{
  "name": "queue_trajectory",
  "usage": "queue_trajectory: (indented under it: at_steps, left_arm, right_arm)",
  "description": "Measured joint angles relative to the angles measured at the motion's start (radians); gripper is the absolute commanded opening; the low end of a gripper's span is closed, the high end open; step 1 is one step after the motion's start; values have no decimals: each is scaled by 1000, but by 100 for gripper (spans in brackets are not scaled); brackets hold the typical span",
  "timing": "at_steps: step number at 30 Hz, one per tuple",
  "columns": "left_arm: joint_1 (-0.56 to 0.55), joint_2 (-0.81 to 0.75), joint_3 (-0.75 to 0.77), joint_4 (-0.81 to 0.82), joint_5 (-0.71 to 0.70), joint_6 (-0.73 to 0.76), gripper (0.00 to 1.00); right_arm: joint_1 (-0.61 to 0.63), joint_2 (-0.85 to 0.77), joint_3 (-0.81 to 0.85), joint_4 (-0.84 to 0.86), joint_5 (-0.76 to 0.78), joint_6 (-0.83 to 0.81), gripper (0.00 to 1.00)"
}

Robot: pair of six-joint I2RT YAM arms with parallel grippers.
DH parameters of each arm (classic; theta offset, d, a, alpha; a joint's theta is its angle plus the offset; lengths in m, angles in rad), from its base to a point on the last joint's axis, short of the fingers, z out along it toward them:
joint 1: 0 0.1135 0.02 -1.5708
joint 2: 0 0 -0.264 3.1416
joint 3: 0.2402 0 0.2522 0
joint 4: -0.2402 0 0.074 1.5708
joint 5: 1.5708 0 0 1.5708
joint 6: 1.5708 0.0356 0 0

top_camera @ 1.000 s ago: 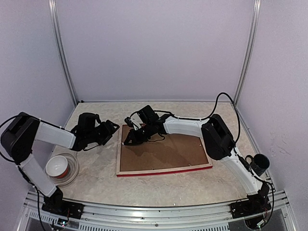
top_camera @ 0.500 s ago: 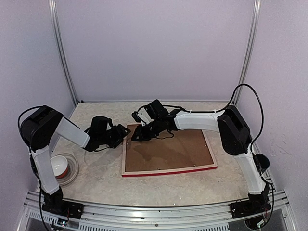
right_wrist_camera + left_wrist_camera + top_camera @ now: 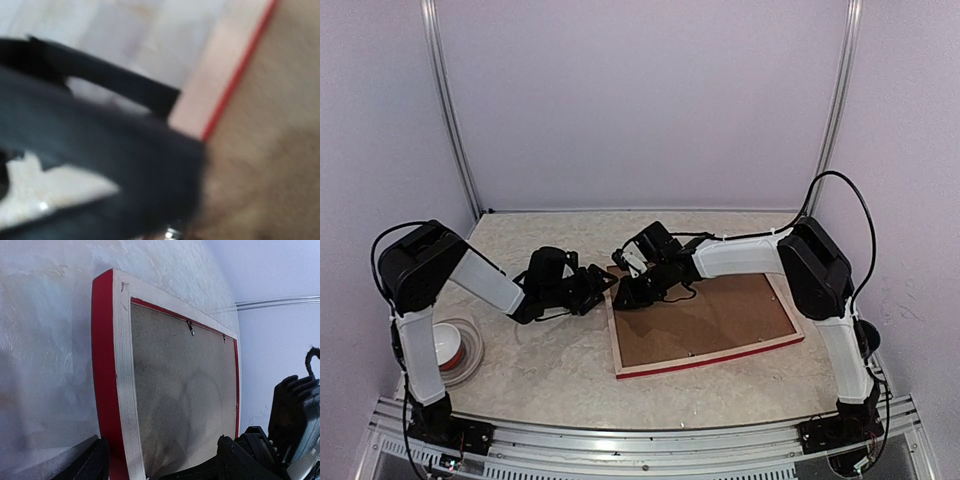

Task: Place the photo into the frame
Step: Move the photo frame to the center of the board, then press the fastener onto the backboard.

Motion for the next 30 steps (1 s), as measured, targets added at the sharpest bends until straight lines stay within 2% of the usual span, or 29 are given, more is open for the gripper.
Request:
queue_trajectory:
  at_steps: [5,30]
  left_arm:
    - [25,0,-8,38,15,-10,72]
    - [43,-8,-42,72,34,-23,73]
  right_arm:
    - [-10,-2,-27,20,-8,9,8]
    - [-18,51,45,74,-78,24,8]
